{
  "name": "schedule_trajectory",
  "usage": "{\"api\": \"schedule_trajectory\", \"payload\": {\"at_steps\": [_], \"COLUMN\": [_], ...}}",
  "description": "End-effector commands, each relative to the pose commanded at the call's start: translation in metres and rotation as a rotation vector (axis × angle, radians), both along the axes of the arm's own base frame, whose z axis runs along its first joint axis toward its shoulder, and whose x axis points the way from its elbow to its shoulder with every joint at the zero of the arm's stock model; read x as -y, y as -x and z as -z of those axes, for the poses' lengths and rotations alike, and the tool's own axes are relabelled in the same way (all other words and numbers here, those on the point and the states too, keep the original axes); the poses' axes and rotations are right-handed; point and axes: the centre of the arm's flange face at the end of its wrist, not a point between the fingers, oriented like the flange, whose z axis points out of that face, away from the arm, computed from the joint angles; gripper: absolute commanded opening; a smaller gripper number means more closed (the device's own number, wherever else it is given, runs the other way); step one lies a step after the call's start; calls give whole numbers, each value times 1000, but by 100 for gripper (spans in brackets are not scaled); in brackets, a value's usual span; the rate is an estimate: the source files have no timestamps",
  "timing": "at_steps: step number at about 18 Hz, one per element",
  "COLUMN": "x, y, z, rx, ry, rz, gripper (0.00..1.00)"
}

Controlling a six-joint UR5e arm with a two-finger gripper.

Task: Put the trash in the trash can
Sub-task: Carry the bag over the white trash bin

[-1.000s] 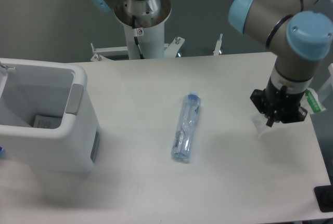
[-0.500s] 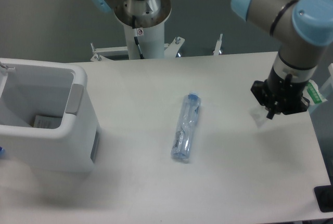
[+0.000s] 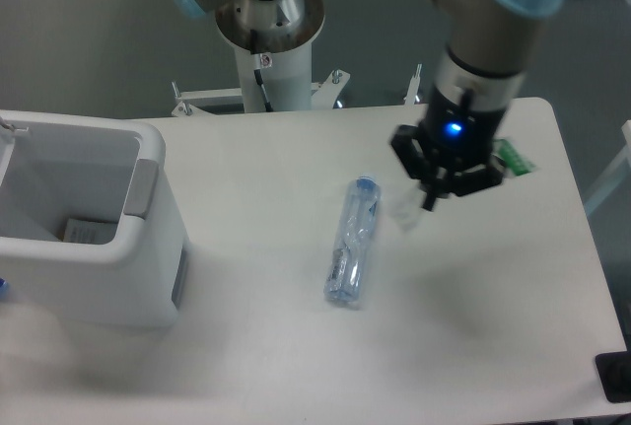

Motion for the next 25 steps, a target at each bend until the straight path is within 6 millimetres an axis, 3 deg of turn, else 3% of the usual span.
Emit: {"api": "schedule_trajectory", "payload": {"at_steps": [7, 12, 17, 21, 25], "x": [-24, -28, -57, -83, -101], "y": [-88, -134, -184, -223, -243], "z": [-54, -96, -96, -78, -63], "rx": [34, 60, 78, 107, 134], "ry": [-136, -287, -314, -335, -321], "rz": [-5, -14, 46, 64, 87], "gripper": [0, 0, 0, 0, 4]}}
